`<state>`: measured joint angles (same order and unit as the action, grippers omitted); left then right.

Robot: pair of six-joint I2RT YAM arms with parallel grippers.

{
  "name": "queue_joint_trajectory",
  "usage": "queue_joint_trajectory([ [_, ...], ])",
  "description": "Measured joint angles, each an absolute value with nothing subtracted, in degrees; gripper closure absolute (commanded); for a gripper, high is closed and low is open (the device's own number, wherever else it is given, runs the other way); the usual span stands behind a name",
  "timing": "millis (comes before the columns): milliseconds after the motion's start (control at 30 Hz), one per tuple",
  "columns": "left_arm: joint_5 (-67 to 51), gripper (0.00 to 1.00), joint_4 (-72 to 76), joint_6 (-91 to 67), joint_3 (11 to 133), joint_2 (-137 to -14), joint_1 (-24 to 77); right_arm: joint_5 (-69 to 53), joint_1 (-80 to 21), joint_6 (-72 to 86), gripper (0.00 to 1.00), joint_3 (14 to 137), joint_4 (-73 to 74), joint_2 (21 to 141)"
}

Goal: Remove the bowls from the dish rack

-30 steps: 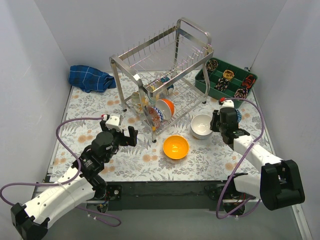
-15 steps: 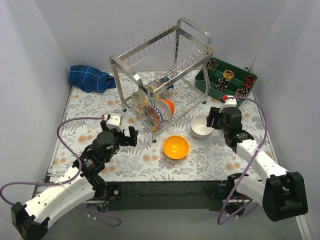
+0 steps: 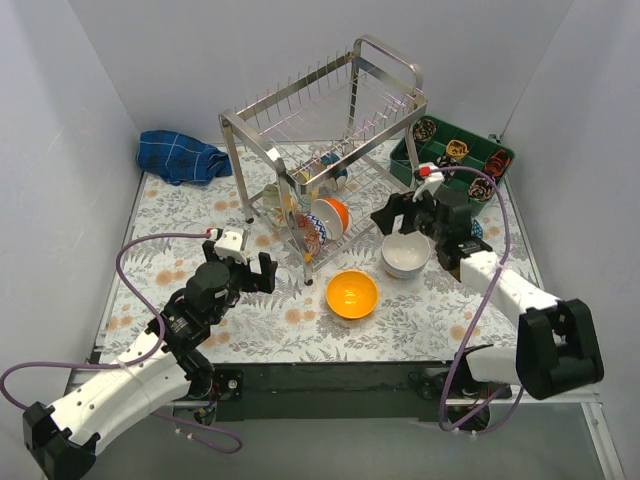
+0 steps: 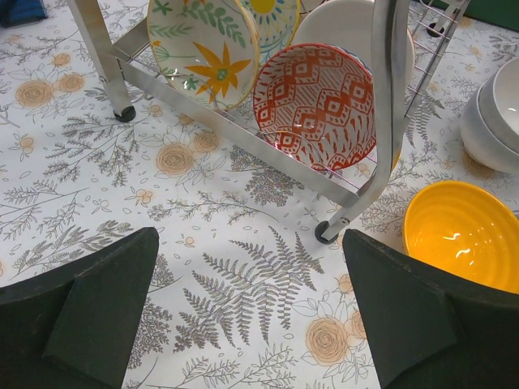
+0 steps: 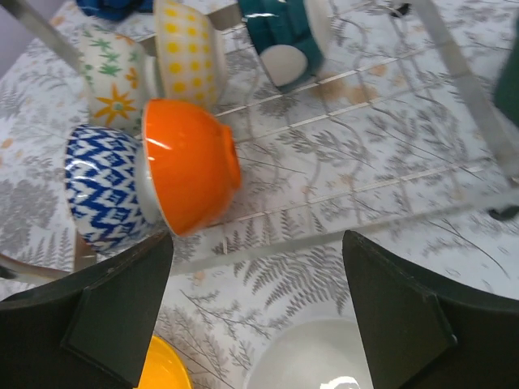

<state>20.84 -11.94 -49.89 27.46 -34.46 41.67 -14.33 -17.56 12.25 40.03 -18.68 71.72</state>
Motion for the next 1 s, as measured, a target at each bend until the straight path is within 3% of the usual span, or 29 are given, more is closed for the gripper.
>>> queue_joint_trajectory([
  [300,20.78,0.02,-11.88,-49.87,27.46,-34.48,41.41,-23.16,-24.12,13.06,0.01,51.68,-24.49,88.27],
  [733,20.53,0.02,-11.75,-49.87,27.46,-34.79,41.41,-27.46,-25.52,16.86,0.03,57.41,-28.67,103.66],
  [833,20.51,0.02,-11.75,-49.87,27.46,-34.79,41.41,-27.86,-25.80,17.67,0.07,57.69,-28.93,104.86],
  [1000,20.49,0.02,-11.75,-49.87,27.46,-34.79,41.36,-28.91,-26.39,18.72,0.23,57.71,-29.02,105.16],
])
